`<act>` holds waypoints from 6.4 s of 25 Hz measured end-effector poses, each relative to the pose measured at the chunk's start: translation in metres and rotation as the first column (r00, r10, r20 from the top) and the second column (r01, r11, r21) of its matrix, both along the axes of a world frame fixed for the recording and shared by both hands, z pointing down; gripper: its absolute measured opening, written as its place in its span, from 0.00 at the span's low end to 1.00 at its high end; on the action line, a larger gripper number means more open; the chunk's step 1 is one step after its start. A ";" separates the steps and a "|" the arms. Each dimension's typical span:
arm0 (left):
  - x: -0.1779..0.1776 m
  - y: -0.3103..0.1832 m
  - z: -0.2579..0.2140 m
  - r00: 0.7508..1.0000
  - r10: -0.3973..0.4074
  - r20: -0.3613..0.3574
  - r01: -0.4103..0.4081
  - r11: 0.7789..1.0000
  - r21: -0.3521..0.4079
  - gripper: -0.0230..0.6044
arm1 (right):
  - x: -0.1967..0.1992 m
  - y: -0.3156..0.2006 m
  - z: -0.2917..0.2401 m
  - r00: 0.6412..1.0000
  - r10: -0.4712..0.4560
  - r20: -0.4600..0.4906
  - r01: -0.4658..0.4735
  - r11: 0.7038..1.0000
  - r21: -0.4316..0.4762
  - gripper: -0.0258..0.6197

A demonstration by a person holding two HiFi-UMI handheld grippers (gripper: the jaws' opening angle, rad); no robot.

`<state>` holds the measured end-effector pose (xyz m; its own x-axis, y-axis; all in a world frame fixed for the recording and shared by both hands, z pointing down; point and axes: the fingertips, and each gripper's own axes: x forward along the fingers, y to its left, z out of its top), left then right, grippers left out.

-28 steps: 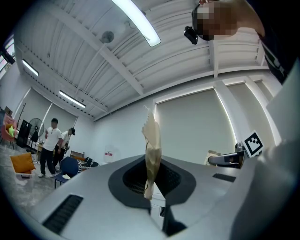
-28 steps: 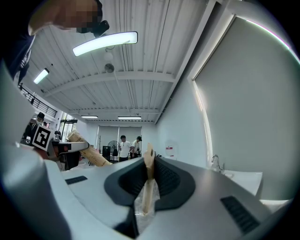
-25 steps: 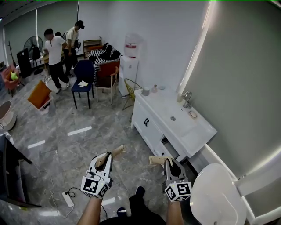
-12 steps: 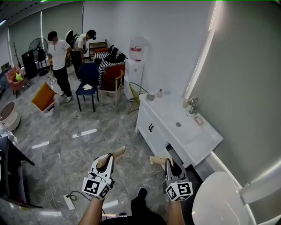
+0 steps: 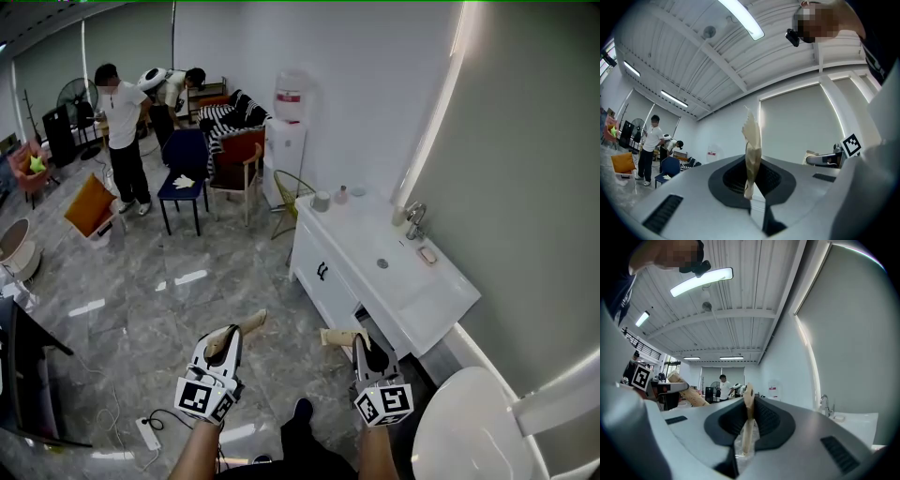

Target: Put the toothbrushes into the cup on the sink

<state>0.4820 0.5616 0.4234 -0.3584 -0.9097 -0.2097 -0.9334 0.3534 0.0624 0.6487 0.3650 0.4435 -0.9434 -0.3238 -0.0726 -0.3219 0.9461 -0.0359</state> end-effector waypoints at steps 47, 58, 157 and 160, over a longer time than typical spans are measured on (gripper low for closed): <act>-0.176 -0.266 -0.034 0.997 -0.072 0.037 0.071 0.997 0.015 0.08 | -0.195 -0.264 -0.006 0.993 -0.103 -0.050 0.103 0.995 0.008 0.12; -0.216 -0.266 -0.026 0.997 -0.064 0.033 0.064 0.998 0.002 0.08 | -0.221 -0.265 0.001 0.994 -0.089 -0.067 0.089 0.996 -0.012 0.12; -0.668 -0.477 -0.017 0.996 0.090 0.022 -0.090 0.996 -0.015 0.08 | -0.679 -0.440 0.001 0.989 -0.009 -0.147 0.024 0.995 0.099 0.12; -0.659 -0.494 -0.015 0.987 0.162 0.013 -0.161 0.987 -0.008 0.08 | -0.658 -0.445 0.001 0.986 0.066 -0.154 -0.049 0.993 0.108 0.12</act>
<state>-0.1770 0.0672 0.4087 -0.2038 -0.9569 -0.2069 -0.9790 0.1984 0.0469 -0.0088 -0.0797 0.4445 -0.9257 -0.3761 0.0394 -0.3696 0.9219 0.1164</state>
